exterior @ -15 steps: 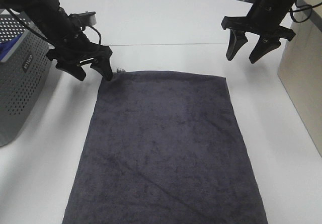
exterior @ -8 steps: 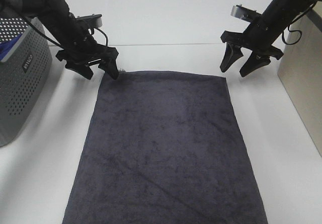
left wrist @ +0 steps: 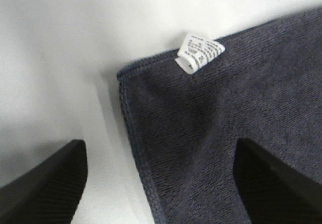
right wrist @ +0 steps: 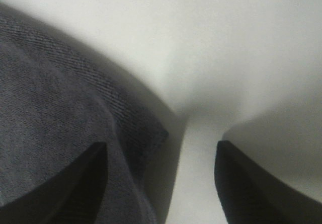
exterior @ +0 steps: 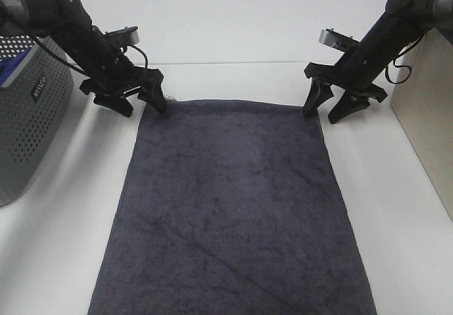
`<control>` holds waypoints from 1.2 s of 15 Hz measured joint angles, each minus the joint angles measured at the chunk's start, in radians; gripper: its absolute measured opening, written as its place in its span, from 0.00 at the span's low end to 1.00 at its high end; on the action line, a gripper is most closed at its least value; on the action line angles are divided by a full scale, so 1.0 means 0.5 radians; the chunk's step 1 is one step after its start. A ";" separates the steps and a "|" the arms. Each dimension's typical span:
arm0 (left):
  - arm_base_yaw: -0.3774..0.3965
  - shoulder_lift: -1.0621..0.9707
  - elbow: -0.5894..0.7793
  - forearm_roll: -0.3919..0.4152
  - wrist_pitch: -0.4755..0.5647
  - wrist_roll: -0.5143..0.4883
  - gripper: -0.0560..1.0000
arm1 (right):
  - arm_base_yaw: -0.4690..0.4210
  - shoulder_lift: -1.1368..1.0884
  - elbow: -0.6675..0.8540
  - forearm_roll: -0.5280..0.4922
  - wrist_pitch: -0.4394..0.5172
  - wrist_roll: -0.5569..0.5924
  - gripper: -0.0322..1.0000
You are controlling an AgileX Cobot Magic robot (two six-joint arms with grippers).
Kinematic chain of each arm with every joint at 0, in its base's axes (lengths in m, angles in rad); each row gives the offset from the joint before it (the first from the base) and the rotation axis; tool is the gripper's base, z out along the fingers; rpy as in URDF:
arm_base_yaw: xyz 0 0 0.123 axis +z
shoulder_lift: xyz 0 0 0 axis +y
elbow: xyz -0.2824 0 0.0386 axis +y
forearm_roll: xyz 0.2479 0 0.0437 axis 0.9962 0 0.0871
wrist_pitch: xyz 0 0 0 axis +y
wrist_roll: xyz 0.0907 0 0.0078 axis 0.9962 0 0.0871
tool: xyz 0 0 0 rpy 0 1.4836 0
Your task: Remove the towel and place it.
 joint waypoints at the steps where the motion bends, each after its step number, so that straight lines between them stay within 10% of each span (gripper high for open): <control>1: 0.000 0.006 -0.006 -0.020 -0.002 0.004 0.77 | 0.000 0.002 0.000 0.038 -0.004 -0.016 0.63; 9: -0.068 0.064 -0.020 -0.366 0.034 0.110 0.72 | 0.086 0.044 0.002 0.344 -0.136 -0.216 0.52; 18: -0.074 0.114 -0.156 -0.052 0.006 0.174 0.06 | 0.088 0.042 0.002 0.168 -0.314 -0.392 0.04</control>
